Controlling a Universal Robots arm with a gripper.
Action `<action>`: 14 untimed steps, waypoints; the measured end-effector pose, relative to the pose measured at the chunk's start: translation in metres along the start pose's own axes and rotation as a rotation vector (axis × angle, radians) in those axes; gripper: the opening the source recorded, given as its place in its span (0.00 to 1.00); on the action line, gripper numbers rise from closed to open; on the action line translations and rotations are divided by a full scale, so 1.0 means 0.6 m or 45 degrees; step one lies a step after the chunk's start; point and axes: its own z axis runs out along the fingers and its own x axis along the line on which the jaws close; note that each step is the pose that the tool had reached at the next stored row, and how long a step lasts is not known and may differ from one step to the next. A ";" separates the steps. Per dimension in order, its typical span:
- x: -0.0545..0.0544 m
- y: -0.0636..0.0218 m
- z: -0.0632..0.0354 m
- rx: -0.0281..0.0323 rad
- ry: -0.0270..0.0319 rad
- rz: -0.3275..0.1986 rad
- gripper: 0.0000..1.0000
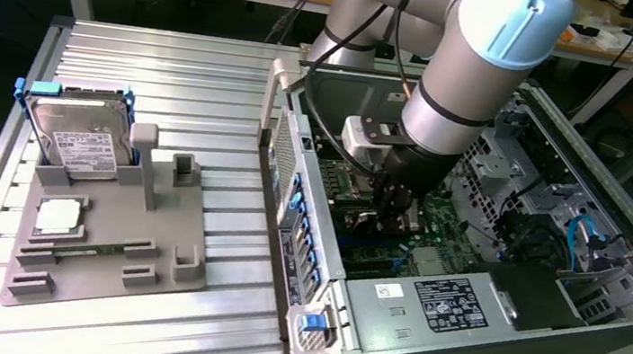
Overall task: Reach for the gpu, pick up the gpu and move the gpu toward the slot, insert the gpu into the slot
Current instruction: 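Insert the gpu into the slot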
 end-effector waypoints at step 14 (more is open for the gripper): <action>0.001 0.000 0.002 0.0001 -0.0004 0.005 0.27</action>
